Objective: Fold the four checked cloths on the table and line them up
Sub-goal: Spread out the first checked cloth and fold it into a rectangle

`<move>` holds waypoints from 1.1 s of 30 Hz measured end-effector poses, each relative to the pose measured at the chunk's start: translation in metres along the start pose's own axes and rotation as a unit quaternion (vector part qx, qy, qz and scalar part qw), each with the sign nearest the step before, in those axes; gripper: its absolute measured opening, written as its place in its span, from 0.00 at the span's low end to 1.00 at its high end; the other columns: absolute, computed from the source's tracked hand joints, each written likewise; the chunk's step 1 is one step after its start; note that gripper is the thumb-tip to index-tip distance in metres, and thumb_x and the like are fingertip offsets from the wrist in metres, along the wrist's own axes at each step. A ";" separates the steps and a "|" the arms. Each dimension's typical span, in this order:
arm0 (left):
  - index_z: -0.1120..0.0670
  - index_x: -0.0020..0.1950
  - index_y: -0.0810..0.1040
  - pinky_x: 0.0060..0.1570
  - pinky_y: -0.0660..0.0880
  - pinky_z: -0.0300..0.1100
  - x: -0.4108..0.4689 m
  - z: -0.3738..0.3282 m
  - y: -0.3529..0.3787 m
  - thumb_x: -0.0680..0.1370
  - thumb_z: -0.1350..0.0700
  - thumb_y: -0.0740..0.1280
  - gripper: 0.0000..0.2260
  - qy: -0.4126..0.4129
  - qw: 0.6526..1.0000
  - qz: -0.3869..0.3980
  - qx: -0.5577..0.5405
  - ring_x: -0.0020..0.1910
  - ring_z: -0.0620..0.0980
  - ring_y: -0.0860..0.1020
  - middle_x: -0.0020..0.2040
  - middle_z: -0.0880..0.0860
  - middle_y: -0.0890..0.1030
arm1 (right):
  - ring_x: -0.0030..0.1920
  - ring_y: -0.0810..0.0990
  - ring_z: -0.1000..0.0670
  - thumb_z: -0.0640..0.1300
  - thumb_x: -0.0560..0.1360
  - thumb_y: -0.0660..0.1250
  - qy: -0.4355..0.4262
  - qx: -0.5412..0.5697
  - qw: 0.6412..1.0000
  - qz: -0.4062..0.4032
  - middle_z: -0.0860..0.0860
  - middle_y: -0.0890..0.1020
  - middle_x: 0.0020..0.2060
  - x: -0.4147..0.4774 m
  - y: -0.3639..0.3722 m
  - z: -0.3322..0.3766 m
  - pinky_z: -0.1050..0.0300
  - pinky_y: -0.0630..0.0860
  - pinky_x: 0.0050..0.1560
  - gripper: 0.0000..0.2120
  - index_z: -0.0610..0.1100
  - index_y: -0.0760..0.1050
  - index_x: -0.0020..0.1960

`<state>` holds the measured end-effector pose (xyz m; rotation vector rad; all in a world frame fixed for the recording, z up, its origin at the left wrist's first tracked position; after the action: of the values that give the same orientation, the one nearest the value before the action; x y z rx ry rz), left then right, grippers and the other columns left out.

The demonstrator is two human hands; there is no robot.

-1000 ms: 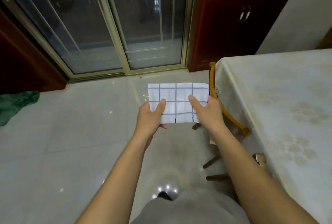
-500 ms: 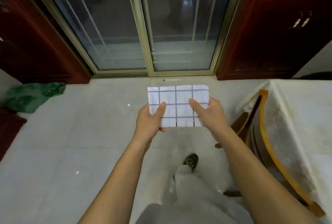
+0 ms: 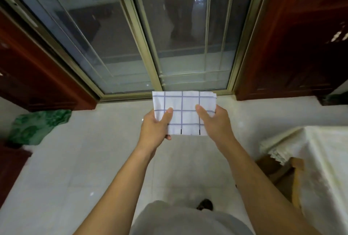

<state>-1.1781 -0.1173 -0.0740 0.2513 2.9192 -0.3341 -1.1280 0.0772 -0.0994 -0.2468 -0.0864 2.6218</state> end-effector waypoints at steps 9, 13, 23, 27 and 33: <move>0.53 0.55 0.81 0.26 0.74 0.39 0.105 -0.017 0.134 0.82 0.50 0.67 0.09 -0.012 0.993 0.115 0.017 0.33 0.45 0.80 0.41 0.51 0.85 | 0.51 0.81 0.55 0.50 0.78 0.69 0.045 -0.027 0.989 -0.138 0.56 0.81 0.50 0.090 -0.097 -0.024 0.66 0.74 0.50 0.12 0.48 0.80 0.59; 0.50 0.56 0.81 0.27 0.74 0.39 0.154 -0.018 0.199 0.82 0.48 0.67 0.08 -0.025 0.985 0.169 0.026 0.33 0.42 0.82 0.44 0.50 0.86 | 0.47 0.83 0.56 0.49 0.78 0.69 0.055 -0.024 0.984 -0.169 0.54 0.84 0.47 0.138 -0.136 -0.029 0.64 0.78 0.49 0.06 0.50 0.81 0.54; 0.52 0.55 0.82 0.25 0.75 0.41 0.286 -0.118 0.426 0.81 0.50 0.68 0.07 0.046 0.915 0.399 0.042 0.31 0.43 0.80 0.42 0.49 0.84 | 0.48 0.84 0.56 0.49 0.78 0.70 0.065 -0.073 0.928 -0.360 0.52 0.86 0.49 0.251 -0.288 0.011 0.58 0.81 0.52 0.09 0.47 0.82 0.55; 0.49 0.60 0.80 0.28 0.75 0.41 0.300 -0.123 0.479 0.81 0.49 0.68 0.09 0.029 0.890 0.452 0.047 0.39 0.48 0.83 0.48 0.49 0.86 | 0.49 0.85 0.52 0.49 0.77 0.70 0.073 -0.026 0.903 -0.423 0.50 0.86 0.49 0.263 -0.318 0.012 0.57 0.81 0.51 0.11 0.44 0.81 0.55; 0.51 0.59 0.82 0.26 0.72 0.40 0.305 -0.119 0.546 0.81 0.53 0.68 0.08 0.049 0.851 0.520 0.052 0.36 0.48 0.80 0.47 0.52 0.86 | 0.44 0.86 0.55 0.51 0.78 0.69 0.113 0.016 0.858 -0.501 0.52 0.87 0.46 0.254 -0.362 -0.014 0.59 0.83 0.47 0.10 0.44 0.82 0.52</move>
<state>-1.3900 0.4801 -0.1364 1.7732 2.3611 -0.2775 -1.1705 0.5176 -0.1151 -0.3717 -0.0631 1.5373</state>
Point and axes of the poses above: each hand's wrist, its own x-axis towards the middle knuckle, its own y-axis out of the palm, z = x × y, the point moved 8 cm from there along x, towards the middle knuckle
